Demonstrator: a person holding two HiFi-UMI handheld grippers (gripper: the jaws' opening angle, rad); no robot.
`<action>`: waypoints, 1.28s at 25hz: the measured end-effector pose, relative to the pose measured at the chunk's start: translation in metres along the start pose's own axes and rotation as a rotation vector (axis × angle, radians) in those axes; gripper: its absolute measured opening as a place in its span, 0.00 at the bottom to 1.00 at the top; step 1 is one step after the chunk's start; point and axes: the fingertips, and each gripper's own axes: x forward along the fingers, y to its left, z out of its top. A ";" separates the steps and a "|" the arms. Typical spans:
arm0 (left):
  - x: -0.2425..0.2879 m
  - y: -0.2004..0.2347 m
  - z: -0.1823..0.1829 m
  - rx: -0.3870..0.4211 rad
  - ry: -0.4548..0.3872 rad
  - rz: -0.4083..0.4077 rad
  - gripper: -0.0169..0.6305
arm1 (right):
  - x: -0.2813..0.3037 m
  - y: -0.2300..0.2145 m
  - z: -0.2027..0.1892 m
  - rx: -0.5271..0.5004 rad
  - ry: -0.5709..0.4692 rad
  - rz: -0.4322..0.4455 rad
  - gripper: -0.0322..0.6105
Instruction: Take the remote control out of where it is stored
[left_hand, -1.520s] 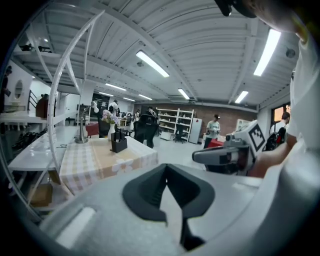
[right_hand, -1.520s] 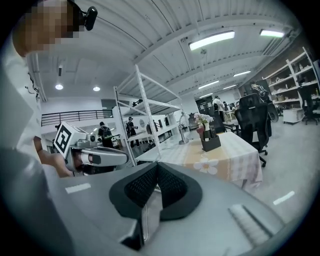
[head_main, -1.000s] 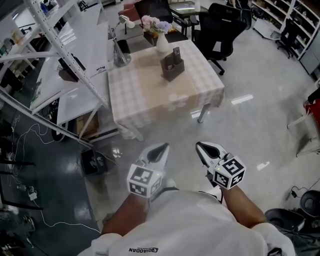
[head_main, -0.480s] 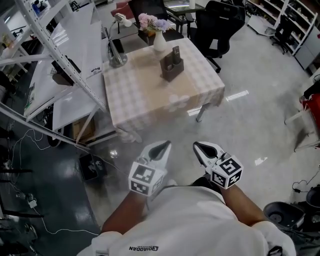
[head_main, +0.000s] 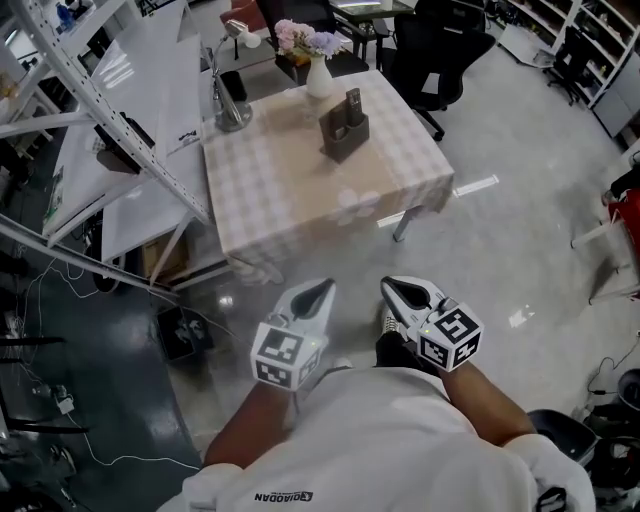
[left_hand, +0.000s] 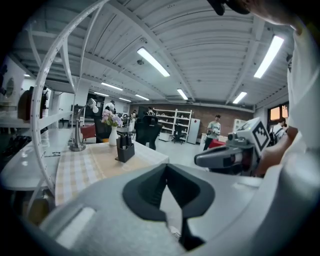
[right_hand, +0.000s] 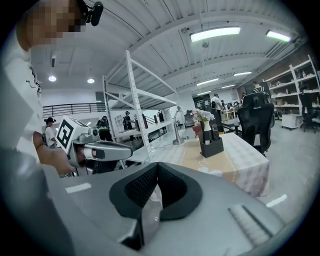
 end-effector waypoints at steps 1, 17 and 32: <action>0.004 0.002 0.002 0.000 -0.001 0.004 0.03 | 0.003 -0.006 0.002 0.000 -0.003 0.004 0.06; 0.119 0.026 0.062 -0.026 -0.026 0.104 0.03 | 0.030 -0.137 0.063 -0.020 -0.033 0.092 0.06; 0.195 0.036 0.078 -0.052 -0.011 0.254 0.03 | 0.041 -0.226 0.071 -0.005 -0.008 0.191 0.06</action>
